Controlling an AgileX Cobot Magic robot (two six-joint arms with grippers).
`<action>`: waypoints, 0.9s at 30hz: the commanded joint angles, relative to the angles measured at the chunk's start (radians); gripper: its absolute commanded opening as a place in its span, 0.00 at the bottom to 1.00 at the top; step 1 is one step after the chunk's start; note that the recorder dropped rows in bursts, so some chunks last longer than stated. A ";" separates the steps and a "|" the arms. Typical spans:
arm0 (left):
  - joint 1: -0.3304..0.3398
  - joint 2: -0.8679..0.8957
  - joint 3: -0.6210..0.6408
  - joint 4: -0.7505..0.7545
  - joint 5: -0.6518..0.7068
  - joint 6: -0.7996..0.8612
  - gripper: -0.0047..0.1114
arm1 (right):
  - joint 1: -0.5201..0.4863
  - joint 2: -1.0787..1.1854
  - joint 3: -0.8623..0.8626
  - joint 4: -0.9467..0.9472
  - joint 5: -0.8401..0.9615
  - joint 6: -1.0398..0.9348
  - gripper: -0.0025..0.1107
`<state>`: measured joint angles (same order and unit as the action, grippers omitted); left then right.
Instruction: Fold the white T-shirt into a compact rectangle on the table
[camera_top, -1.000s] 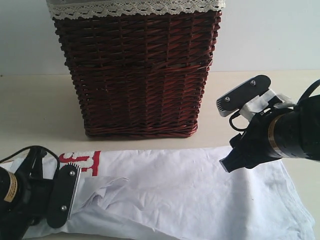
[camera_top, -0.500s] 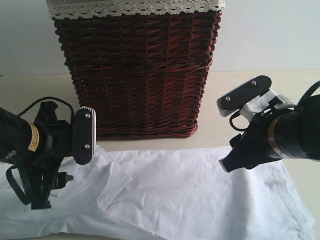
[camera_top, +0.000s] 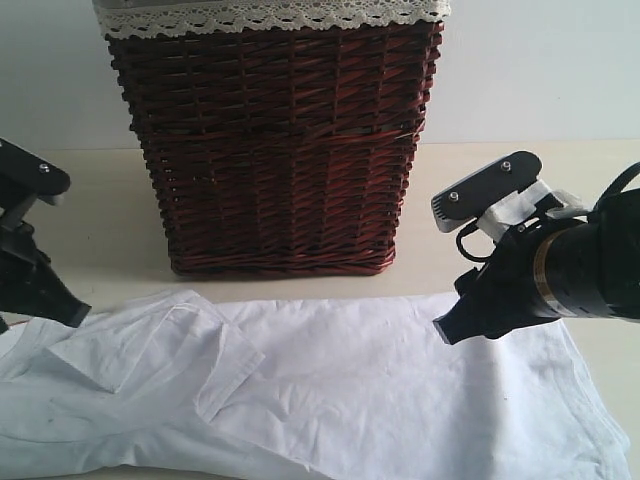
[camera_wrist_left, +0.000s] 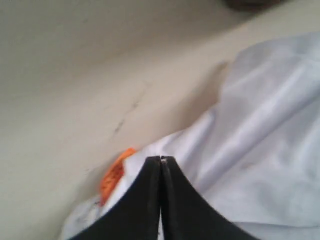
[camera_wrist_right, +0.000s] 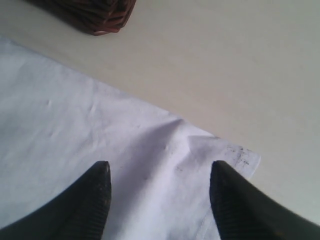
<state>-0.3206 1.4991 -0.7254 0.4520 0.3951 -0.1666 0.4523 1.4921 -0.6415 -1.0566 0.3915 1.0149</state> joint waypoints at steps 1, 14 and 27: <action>-0.090 -0.019 0.001 -0.413 -0.019 0.367 0.04 | 0.000 -0.007 -0.005 0.004 -0.005 -0.001 0.52; -0.228 0.206 0.001 -0.810 -0.017 0.661 0.04 | 0.000 -0.007 -0.005 0.004 -0.005 -0.001 0.52; -0.171 0.176 0.001 -0.514 -0.158 0.655 0.04 | 0.000 -0.007 -0.005 0.004 -0.005 -0.002 0.52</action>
<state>-0.5244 1.6901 -0.7254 -0.1184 0.2826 0.4898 0.4523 1.4921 -0.6415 -1.0562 0.3915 1.0149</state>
